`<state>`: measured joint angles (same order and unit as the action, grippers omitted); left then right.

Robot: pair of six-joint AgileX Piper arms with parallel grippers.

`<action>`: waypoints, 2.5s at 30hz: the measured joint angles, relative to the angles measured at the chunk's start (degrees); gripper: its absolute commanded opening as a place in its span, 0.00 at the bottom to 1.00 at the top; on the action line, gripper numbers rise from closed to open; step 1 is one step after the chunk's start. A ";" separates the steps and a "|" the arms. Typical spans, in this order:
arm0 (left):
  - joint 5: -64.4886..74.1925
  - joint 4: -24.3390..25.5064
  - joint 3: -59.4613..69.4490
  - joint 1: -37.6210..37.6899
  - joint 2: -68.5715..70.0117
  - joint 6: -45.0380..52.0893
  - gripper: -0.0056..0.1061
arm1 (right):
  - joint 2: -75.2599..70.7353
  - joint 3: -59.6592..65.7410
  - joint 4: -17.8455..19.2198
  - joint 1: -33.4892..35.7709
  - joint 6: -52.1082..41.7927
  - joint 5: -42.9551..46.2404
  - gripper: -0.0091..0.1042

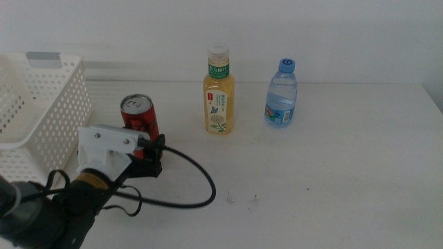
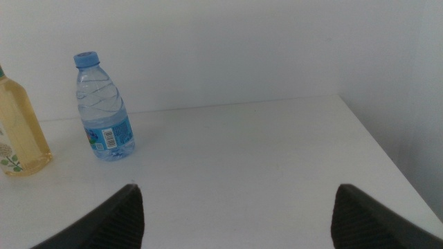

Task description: Use arms to grab the bottles and put them into the dustbin to the left of the table.

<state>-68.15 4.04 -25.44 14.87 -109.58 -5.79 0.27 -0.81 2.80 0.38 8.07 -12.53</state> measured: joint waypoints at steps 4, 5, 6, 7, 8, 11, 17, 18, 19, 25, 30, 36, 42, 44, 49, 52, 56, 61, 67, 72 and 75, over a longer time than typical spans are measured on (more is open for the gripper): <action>3.16 -0.15 -3.59 0.00 -1.53 -0.15 0.86 | 0.00 0.00 0.00 0.00 0.00 0.00 0.88; 3.62 -0.25 -4.38 0.00 -1.90 -0.15 0.86 | 0.00 0.00 0.00 0.00 0.00 0.00 0.88; 4.00 -0.28 -5.05 0.00 -2.38 -0.15 0.86 | 0.00 0.00 0.00 0.00 0.00 0.00 0.88; 4.09 -0.58 -5.66 0.00 -2.84 -0.15 0.86 | 0.00 0.00 0.00 0.00 0.00 0.00 0.88; 4.36 -0.82 -6.24 0.00 -3.31 -0.15 0.86 | 0.00 0.00 0.00 0.00 0.00 0.00 0.88; 4.86 -1.68 -7.70 0.00 -4.54 -0.15 0.86 | 0.00 0.00 0.00 0.00 0.00 0.00 0.88; 5.40 -2.80 -10.18 0.00 -6.25 -0.15 0.86 | 0.00 0.00 0.00 0.00 0.00 0.00 0.88; 5.44 -3.06 -10.57 0.00 -6.58 -0.15 0.86 | 0.00 0.00 0.00 0.00 0.00 0.00 0.88; 5.70 -3.11 -11.07 0.00 -6.82 -0.15 0.86 | 0.00 0.00 0.00 0.00 0.00 0.00 0.88; 6.36 -4.04 -12.60 0.00 -8.66 -0.04 0.79 | 0.00 0.00 0.00 0.00 0.00 0.00 0.88; 6.51 -3.46 -12.94 0.00 -8.79 0.71 0.48 | 0.00 0.00 0.11 0.00 0.10 0.00 0.88; 11.33 -3.46 -12.71 0.00 -6.09 2.50 0.19 | 0.00 0.00 0.10 0.00 0.10 0.00 0.88; 35.32 -3.56 -12.43 0.32 7.94 0.44 0.18 | 0.00 0.00 0.10 0.00 0.10 0.00 0.88; 43.67 -3.59 -13.80 0.45 13.52 -0.69 0.18 | 0.00 0.00 0.10 0.00 0.10 0.00 0.88; 71.02 -3.14 -22.09 -0.16 21.55 -1.08 0.18 | 0.00 0.00 0.10 0.00 0.10 0.00 0.88; 87.98 -4.04 -29.70 -1.45 22.42 3.45 0.18 | 0.00 0.00 0.10 0.00 0.10 0.00 0.88; 105.35 -10.82 -39.54 -5.27 22.28 14.12 0.18 | 0.00 0.00 0.10 0.00 0.10 0.00 0.88; 118.69 -15.02 -51.29 -12.51 19.69 22.16 0.18 | 0.00 0.00 0.10 0.00 0.10 0.00 0.88; 125.62 -14.52 -62.28 -22.12 14.52 24.03 0.18 | 0.00 0.00 0.10 0.00 0.21 0.00 0.88; 129.03 -12.80 -68.76 -28.21 9.27 26.33 0.18 | 0.00 0.00 0.10 0.00 0.21 0.00 0.88; 129.42 -12.10 -70.93 -30.78 5.27 27.62 0.18 | 0.00 0.00 0.10 0.00 0.21 0.00 0.88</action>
<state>61.27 -8.06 -96.38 -15.91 -104.31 21.83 0.27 -0.81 2.90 0.38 8.28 -12.53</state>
